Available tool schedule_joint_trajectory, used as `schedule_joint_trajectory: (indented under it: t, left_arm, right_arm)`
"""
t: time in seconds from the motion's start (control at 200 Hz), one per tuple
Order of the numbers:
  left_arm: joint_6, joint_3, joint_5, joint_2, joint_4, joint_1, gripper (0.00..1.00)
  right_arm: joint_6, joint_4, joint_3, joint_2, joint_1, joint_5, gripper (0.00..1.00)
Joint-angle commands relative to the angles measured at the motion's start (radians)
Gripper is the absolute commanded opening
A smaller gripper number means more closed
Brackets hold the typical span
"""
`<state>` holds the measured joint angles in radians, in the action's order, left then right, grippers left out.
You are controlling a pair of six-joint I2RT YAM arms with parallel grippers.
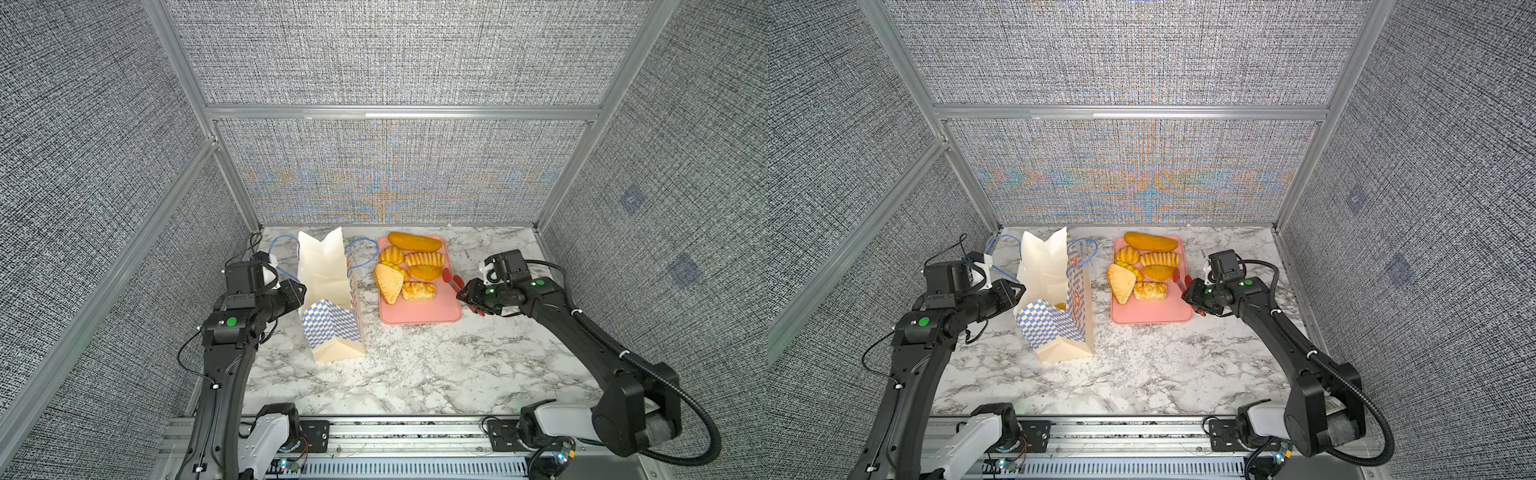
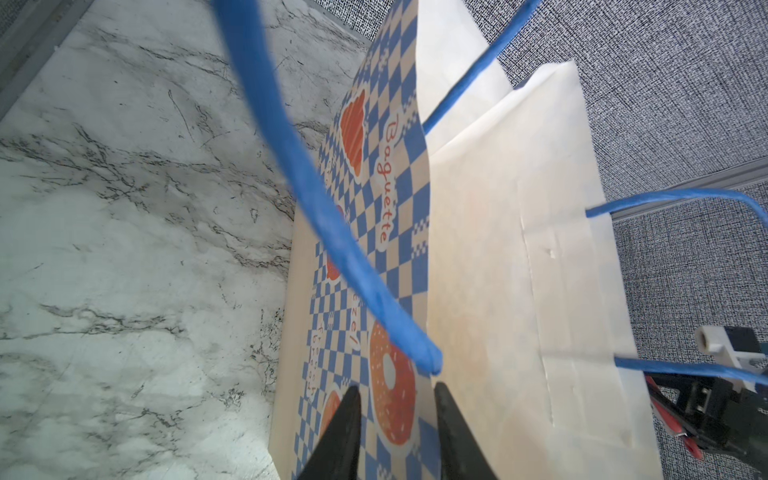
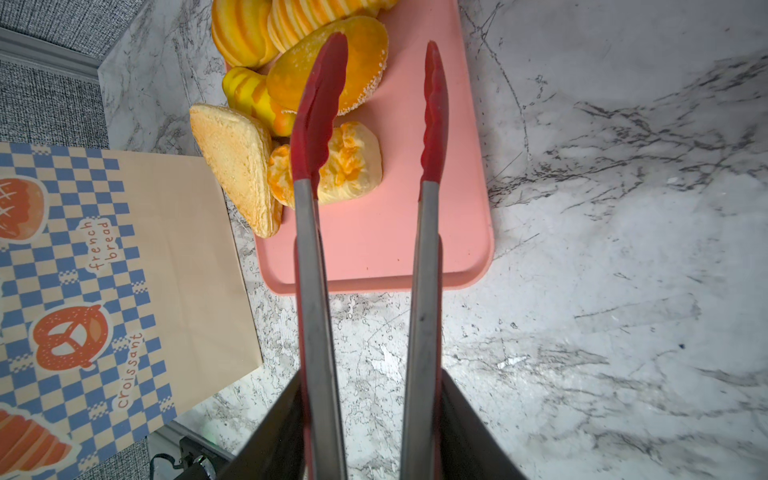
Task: Place the fake bread into the paper bag
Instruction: 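Withdraw the empty tongs from the bag back over the tray with the right gripper, then lower the open tongs around the round yellow bun on the tray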
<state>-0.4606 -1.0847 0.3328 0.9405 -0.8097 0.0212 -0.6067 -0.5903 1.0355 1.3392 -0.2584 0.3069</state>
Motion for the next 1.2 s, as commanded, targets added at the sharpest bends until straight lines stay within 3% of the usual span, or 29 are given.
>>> schedule_joint_trajectory:
  t: [0.0, 0.42, 1.195]
  left_arm:
    - [0.004, 0.003, 0.006, 0.0, 0.012, 0.0, 0.31]
    - [0.005, 0.006, 0.005, -0.003, 0.007, 0.0, 0.31]
    - [0.007, -0.003, 0.008, 0.012, 0.006, 0.0, 0.31]
  right_arm:
    - [-0.03, 0.097, -0.016, 0.015, 0.017, 0.063, 0.48]
    - [-0.085, 0.227, -0.033, 0.098, 0.033, 0.155, 0.5]
    - [-0.12, 0.319, -0.008, 0.197, 0.032, 0.195, 0.5]
